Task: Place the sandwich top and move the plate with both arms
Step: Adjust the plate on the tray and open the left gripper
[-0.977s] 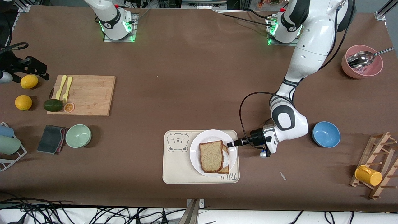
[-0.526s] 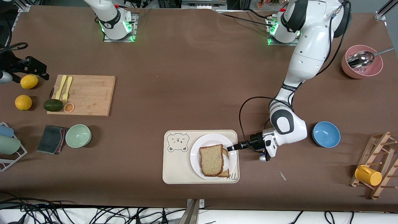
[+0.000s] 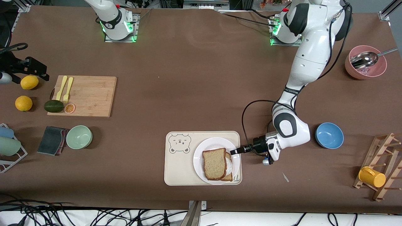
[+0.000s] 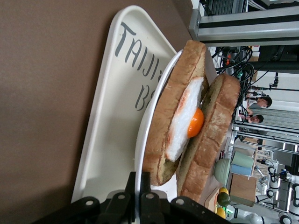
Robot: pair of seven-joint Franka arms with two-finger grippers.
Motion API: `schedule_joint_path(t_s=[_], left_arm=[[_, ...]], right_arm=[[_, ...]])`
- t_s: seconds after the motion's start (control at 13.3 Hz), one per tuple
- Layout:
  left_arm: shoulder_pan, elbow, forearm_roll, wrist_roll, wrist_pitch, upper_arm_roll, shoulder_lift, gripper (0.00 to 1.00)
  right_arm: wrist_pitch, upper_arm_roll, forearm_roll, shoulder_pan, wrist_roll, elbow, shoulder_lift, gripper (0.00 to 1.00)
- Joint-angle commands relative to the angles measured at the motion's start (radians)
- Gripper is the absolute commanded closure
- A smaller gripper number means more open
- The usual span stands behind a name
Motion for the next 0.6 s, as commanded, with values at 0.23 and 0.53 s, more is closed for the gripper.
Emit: schedule_joint_path(t_s=[0.23, 0.53], left_arm=[[-0.001, 0.041, 0.061, -0.033, -0.012, 0.003, 0.004, 0.85], [0.007, 0.041, 0.109, -0.055, -0.02, 0.002, -0.007, 0.66]], right_arm=[[-0.005, 0.007, -0.009, -0.011, 0.007, 0.012, 0.008, 0.0], [-0.005, 0.007, -0.007, -0.009, 0.007, 0.01, 0.009, 0.0]])
